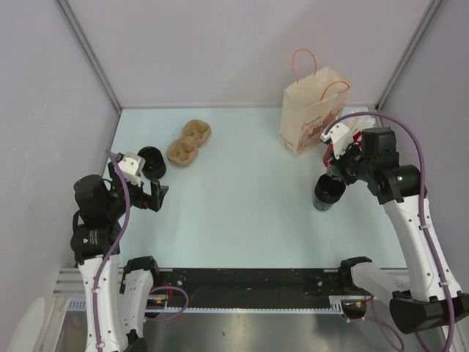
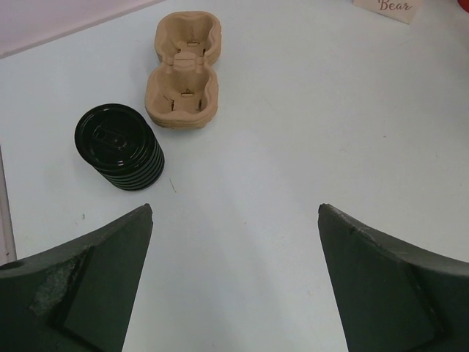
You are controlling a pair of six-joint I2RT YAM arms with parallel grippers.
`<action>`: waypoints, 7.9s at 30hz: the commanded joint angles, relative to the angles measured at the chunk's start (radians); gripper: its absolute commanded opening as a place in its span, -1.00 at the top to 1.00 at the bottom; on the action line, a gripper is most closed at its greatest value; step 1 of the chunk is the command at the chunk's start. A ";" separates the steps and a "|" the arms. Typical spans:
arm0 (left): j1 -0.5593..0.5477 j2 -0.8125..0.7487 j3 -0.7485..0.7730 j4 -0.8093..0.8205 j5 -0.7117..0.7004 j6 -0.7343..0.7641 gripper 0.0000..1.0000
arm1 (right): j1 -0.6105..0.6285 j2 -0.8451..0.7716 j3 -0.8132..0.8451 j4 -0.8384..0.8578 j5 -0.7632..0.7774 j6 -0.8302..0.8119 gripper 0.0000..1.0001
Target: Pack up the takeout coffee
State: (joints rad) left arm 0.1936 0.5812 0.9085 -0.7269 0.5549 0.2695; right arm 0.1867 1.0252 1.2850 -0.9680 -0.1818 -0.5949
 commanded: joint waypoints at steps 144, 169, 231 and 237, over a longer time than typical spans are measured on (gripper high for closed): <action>-0.013 0.910 0.201 0.469 -0.609 -0.032 -0.79 | 0.499 0.200 -0.182 0.462 -0.019 0.067 -0.99; -0.011 1.079 0.283 0.511 -0.563 -0.052 -0.24 | 0.504 0.213 -0.191 0.462 -0.008 0.050 -0.99; -0.169 0.787 0.400 -0.150 -0.029 0.239 1.00 | 0.761 0.018 -0.178 0.513 0.092 -0.330 -1.00; -0.348 0.735 0.382 -0.345 0.163 0.384 1.00 | 0.858 0.075 -0.171 0.448 -0.008 -0.419 -0.99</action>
State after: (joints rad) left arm -0.0589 1.3571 1.2991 -0.8963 0.5308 0.5114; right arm 0.9863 1.0630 1.0969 -0.4900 -0.1448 -0.9192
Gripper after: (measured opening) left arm 0.123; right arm 0.994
